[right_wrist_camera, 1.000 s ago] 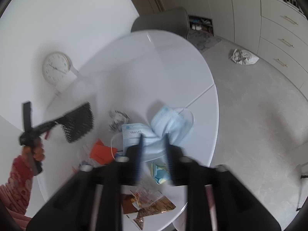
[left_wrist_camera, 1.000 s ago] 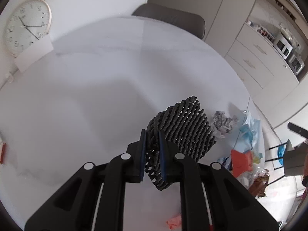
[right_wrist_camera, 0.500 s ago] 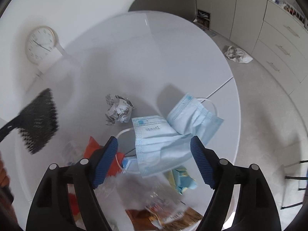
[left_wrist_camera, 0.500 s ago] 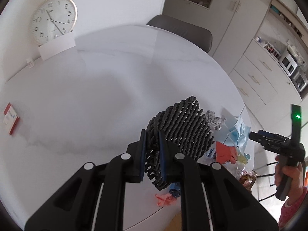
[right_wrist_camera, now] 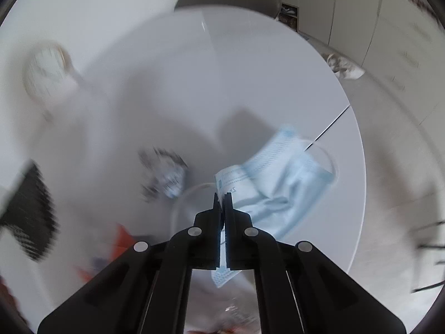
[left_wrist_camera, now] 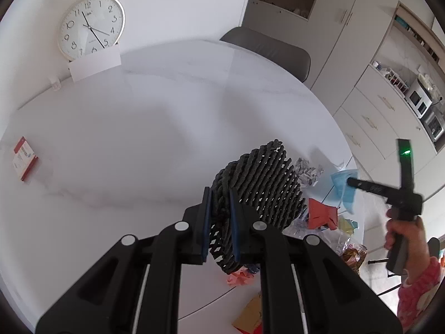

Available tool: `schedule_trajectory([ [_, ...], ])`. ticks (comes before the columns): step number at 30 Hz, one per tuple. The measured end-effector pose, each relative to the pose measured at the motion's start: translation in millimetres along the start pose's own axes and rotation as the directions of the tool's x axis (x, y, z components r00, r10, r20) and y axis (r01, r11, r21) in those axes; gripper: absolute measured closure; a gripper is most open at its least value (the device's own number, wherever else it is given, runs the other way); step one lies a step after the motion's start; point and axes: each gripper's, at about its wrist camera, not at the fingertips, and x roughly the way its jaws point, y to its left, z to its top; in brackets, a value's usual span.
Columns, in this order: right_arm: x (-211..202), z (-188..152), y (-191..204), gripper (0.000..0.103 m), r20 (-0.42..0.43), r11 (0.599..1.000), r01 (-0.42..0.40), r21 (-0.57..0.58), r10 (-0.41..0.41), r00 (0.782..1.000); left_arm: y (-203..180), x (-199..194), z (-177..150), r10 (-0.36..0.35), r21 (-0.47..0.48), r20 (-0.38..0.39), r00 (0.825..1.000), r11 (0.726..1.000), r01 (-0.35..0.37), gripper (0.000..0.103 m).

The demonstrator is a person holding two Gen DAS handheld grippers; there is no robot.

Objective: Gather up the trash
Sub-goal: 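Carry the mask to the pink bin and open the right tool while left holds pad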

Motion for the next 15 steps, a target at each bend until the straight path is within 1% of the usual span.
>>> schedule_trajectory([
  [2, -21.0, 1.2, -14.1, 0.1, 0.035, 0.997, -0.064, 0.046, 0.062, 0.997, -6.1, -6.5, 0.0, -0.004, 0.011, 0.01, 1.0, 1.0, 0.004, 0.091],
  [3, -37.8, 0.0, -23.9, 0.1, 0.062, 0.993, -0.094, 0.07, 0.089, 0.994, -10.5, -10.8, -0.3, -0.006, 0.02, 0.018, 1.0, 1.0, 0.005, 0.091],
  [5, -64.7, -4.5, -39.1, 0.1, 0.1, 0.987, -0.133, 0.091, 0.124, 0.987, -20.3, -19.4, -1.9, -0.009, 0.037, 0.033, 0.999, 0.999, 0.008, 0.091],
  [7, -93.2, -13.5, -51.1, 0.1, 0.128, 0.984, -0.148, 0.101, 0.134, 0.983, -31.0, -26.8, -3.8, -0.027, 0.047, 0.039, 0.999, 0.999, 0.025, 0.091],
  [9, -117.2, -25.3, -61.2, 0.1, 0.139, 0.984, -0.141, 0.105, 0.125, 0.982, -42.8, -33.2, -7.1, -0.049, 0.058, 0.04, 0.998, 0.997, 0.046, 0.091],
  [11, -143.8, -45.2, -73.5, 0.1, 0.14, 0.986, -0.124, 0.108, 0.108, 0.984, -59.4, -40.3, -12.0, -0.071, 0.081, 0.041, 0.997, 0.994, 0.068, 0.091],
  [12, -157.1, -60.6, -82.1, 0.1, 0.132, 0.988, -0.103, 0.111, 0.088, 0.987, -70.2, -44.4, -15.8, -0.087, 0.096, 0.041, 0.995, 0.992, 0.083, 0.091],
  [15, -169.6, -92.9, -99.6, 0.1, 0.087, 0.99, -0.058, 0.126, 0.047, 0.995, -98.5, -50.0, -27.5, -0.137, 0.128, 0.02, 0.99, 0.983, 0.133, 0.091],
])
